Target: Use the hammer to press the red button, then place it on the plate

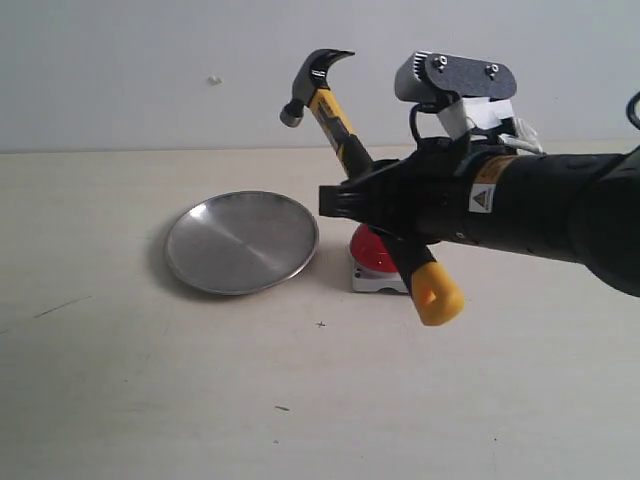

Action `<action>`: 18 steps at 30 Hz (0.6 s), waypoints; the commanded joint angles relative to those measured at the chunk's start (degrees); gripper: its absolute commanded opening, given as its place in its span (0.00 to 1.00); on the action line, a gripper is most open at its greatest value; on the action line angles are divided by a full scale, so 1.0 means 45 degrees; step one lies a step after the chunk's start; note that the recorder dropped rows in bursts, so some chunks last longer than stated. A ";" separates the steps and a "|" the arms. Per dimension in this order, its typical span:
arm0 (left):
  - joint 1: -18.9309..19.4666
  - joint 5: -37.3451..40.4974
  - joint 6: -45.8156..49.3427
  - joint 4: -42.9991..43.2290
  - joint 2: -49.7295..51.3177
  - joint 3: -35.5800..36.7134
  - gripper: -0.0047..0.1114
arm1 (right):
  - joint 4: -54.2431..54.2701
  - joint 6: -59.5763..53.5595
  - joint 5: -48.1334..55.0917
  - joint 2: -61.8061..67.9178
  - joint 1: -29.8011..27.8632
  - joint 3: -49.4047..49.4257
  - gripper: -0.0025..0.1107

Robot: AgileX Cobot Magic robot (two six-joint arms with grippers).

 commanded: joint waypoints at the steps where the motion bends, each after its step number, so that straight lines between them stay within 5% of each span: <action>1: 0.0030 -0.0082 0.0007 -0.0025 -0.0052 0.0030 0.04 | -0.0492 0.0192 -0.1453 0.0253 0.0202 -0.1023 0.02; 18: 0.0030 -0.0082 0.0007 -0.0025 -0.0052 0.0030 0.04 | -0.1652 0.3992 -0.2184 0.3605 0.1025 -0.3859 0.02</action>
